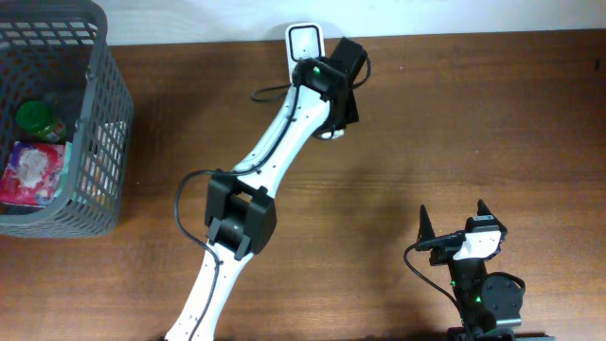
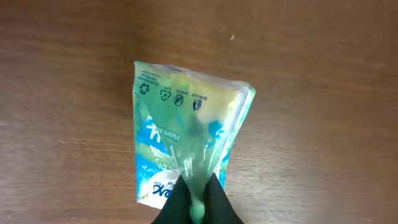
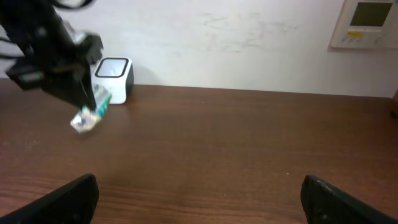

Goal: Scan the item barcode
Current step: 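Carry the green tissue pack to the table near the scanner and release, then reach the left gripper into the basket and grasp the orange Kleenex pack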

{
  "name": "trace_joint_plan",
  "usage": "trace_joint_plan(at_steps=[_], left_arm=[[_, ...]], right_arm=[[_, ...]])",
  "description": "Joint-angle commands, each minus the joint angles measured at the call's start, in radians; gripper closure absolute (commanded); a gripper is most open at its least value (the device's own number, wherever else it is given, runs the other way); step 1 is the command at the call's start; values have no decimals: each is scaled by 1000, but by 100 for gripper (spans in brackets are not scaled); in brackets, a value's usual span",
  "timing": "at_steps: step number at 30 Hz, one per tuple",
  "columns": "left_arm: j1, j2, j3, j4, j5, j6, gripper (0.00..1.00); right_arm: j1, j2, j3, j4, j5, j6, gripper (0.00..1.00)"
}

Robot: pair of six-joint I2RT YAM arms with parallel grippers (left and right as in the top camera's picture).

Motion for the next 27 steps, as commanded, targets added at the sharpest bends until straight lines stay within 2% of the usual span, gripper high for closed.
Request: trace_joint_plan(at_steps=[1,3,4,6,9,11,14,16,19,23,24,26,27], left_arm=[[-28,31,0,-5,-14,-19,63],[-32,29,8,0,-13,-19,33],[-32,27,25,-3,-3,-18,27],[-16,8,87,-16,43,32,25],[49,-65,238,-114,57,75,30],[101,-133,345,-191,57,176,32],[199,-238,456,-281,53,239,34],[310,-336,496,-311,31,262,33],[504,-451,498,-312,19,261,18],[829,-487,490,-263,-28,265,19],[865,-486,482,-269,-47,282,19],[966,-478,437,-307,-71,439,18],[1002,-474,409,-322,-71,473,12]], right_arm=[[-3,-6,-9,-1,5,11,1],[-3,-6,-9,-2,6,11,1],[-3,-6,-9,-1,6,11,1],[-3,-6,-9,-1,5,11,1],[-3,-6,-9,-1,5,11,1],[-3,-6,-9,-1,5,11,1],[-3,-6,-9,-2,5,11,1],[-3,-6,-9,-2,5,11,1],[-3,-6,-9,-1,5,11,1],[-3,-6,-9,-1,5,11,1],[-3,-6,-9,-1,5,11,1],[-3,-6,-9,-1,5,11,1],[-3,-6,-9,-1,5,11,1]])
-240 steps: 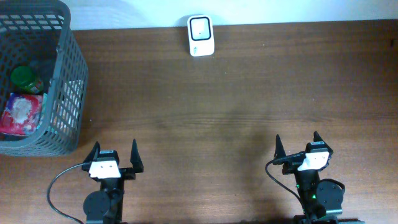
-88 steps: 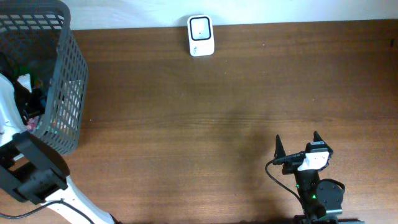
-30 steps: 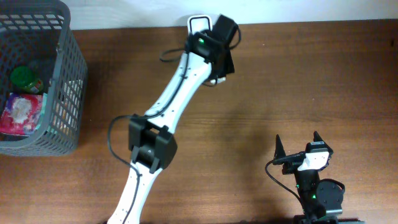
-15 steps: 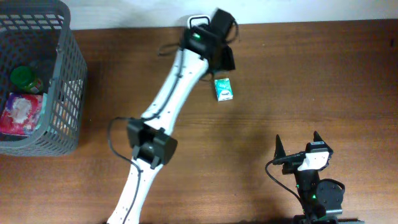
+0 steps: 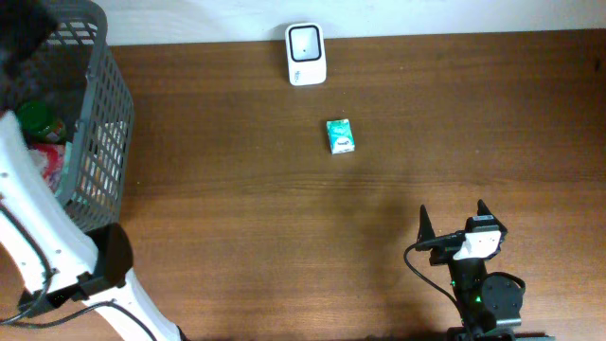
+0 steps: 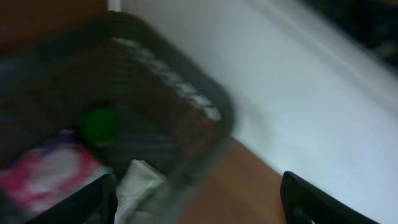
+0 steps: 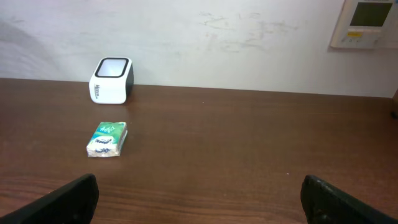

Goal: Scan the item barcode
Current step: 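Reach the left gripper into the basket and grasp the orange Kleenex pack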

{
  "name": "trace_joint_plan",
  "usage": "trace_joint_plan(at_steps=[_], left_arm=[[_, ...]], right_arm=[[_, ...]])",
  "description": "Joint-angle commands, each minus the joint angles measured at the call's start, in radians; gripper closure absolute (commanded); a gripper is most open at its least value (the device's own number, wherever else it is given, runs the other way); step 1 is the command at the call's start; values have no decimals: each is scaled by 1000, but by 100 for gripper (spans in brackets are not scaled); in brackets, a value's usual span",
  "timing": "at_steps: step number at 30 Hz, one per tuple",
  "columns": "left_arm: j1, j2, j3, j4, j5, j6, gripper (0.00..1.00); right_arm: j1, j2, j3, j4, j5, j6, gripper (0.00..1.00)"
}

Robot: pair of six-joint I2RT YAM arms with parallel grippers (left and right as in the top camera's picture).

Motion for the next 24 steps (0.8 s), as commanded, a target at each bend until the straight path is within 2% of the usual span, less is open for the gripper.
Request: trace_joint_plan(at_steps=[1,5,9,10,12,13,15,18,24], left_arm=[[119,19,-92,-48,-37,183,11],[210,39,-336,-76,-36,295,9],[253,49,-583,-21,-20,313,16],[261,49,-645,-2,4,354,22],[268,49,-745,26,40,424,21],[272,49,-780,33,40,425,22],[282,50,-834,50,111,483,34],[294,50,-888,60,269,612,34],[294,52,-1021,121,265,641,31]], right_arm=[[-3,-6,-9,-1,5,11,1],[-3,-6,-9,-2,5,11,1],[-3,-6,-9,-1,5,11,1],[-3,-6,-9,-2,5,11,1],[-3,-6,-9,-1,5,11,1],[-3,-6,-9,-1,5,11,1],[-3,-6,-9,-2,5,11,1],[-3,-6,-9,-1,5,11,1],[-3,-6,-9,-2,5,11,1]])
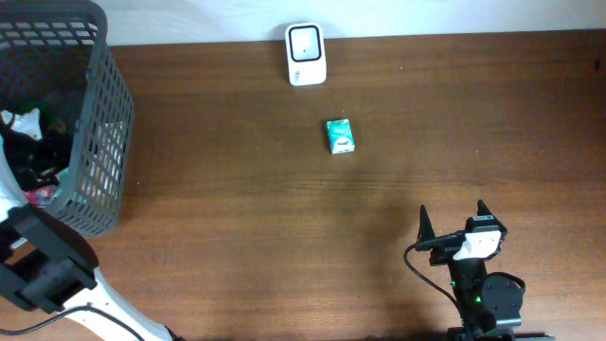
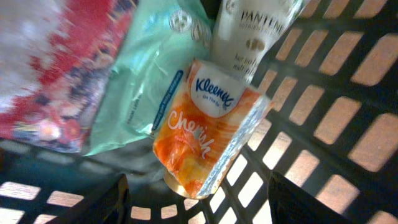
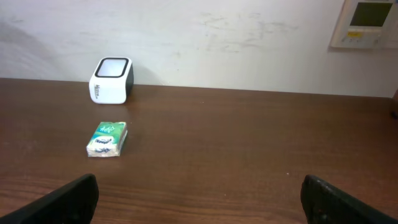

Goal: Scan the item barcode
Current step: 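Reach the left gripper into the basket and grasp the orange Kleenex pack, then place the orange Kleenex pack beside the green pack with the left gripper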

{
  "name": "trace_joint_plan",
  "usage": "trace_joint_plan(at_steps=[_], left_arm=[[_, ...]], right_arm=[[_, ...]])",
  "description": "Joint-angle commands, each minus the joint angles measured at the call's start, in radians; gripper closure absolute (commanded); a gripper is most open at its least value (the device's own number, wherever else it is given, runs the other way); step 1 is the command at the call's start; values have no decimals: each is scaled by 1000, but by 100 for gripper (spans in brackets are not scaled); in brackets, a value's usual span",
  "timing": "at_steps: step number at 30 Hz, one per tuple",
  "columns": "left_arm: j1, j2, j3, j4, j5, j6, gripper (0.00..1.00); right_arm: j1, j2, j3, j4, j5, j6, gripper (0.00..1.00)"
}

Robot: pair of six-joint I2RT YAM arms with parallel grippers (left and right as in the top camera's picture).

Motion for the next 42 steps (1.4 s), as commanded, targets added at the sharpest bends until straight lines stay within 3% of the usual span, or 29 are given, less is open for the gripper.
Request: trace_joint_plan(at_steps=[1,6,9,13,17,20,25,30,36,38,42], left_arm=[[6,-3,-68,37,26,39,33],[6,-3,-134,98,26,39,44],[6,-3,-149,132,28,38,79],[6,-3,-149,146,30,30,100],[6,-4,-52,150,36,-105,100],[6,-4,174,105,184,-154,100],[6,-4,610,32,335,-471,100],[-9,-4,900,3,501,-548,100],[-186,-3,986,-78,493,-551,100],[-290,-3,985,-132,413,-551,100],[-558,0,969,-214,48,-612,100]], right_arm=[[-3,-6,-9,-1,5,12,1],[-3,-6,-9,-2,5,12,1],[-3,-6,-9,-1,5,12,1],[-3,-6,-9,-1,5,12,1],[-3,-6,-9,-2,5,12,1],[-3,-6,-9,-1,5,12,1],[-3,-6,-9,-2,5,12,1],[-3,-6,-9,-1,5,12,1],[-3,-6,-9,-1,5,12,1],[-3,-6,-9,-1,5,12,1],[-3,-6,-9,-1,5,12,1]])
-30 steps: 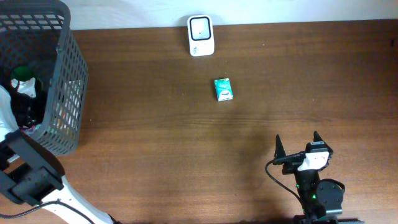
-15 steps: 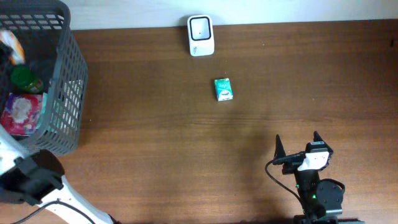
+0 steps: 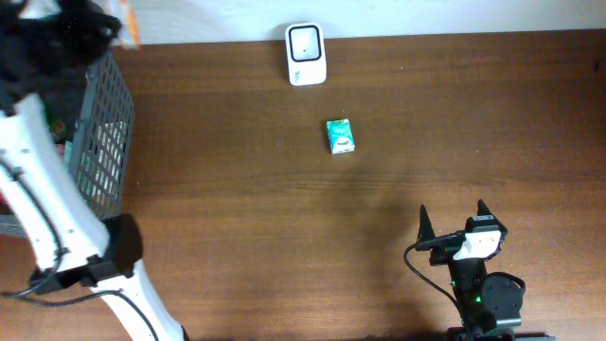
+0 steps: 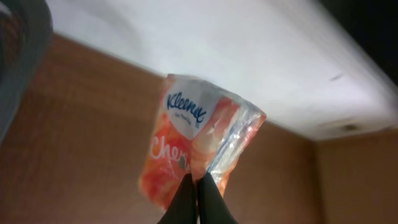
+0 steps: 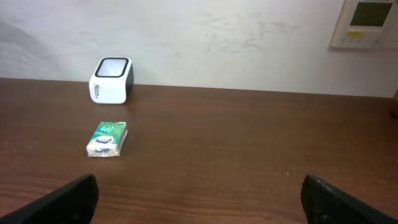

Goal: Scan the item barcode
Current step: 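Place the orange Kleenex pack beside the green pack with the left gripper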

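My left gripper is shut on an orange Kleenex tissue pack, held high above the table's far left corner by the basket; overhead the pack shows as an orange blur. The white barcode scanner stands at the table's far edge, also visible from the right wrist as the scanner. A green tissue pack lies on the table below the scanner. My right gripper rests open at the near right, nothing between its fingers.
A grey mesh basket stands at the far left with more items inside, mostly hidden by the left arm. A white wall runs behind the table, with a wall panel at the right.
My left gripper was open down inside the basket over the orange Kleenex pack. Now it is shut on that pack and holds it up out of the basket. The right arm has not moved.
My left gripper first held the green tissue pack near the scanner. Then the green pack lay on the table and the gripper was open at the basket. Then it was open inside the basket over the orange pack, which it now holds lifted clear.
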{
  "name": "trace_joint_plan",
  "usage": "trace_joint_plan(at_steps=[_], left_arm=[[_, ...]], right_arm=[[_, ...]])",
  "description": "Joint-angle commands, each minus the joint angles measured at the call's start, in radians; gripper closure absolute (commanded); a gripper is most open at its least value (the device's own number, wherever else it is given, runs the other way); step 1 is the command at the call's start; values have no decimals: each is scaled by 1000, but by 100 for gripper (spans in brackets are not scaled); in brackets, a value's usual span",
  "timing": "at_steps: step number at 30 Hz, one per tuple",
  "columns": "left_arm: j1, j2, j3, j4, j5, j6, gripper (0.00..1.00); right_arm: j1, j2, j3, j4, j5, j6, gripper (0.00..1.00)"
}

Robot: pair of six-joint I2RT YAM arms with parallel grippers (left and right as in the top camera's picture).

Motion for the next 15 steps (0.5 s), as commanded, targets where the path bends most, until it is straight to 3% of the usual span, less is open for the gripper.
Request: trace_joint_plan(at_steps=[1,5,8,15], left_arm=[[-184,-3,-14,-32,-323,-108,100],[-398,38,-114,-38,-541,-318,100],[-520,121,-233,-27,-577,-418,100],[-714,334,-439,106,-574,-431,100]], right_arm=[[-3,-6,-9,-1,5,11,1],[-3,-6,-9,-2,5,11,1],[-3,-6,-9,-1,5,11,1],[-3,-6,-9,-2,5,11,1]])
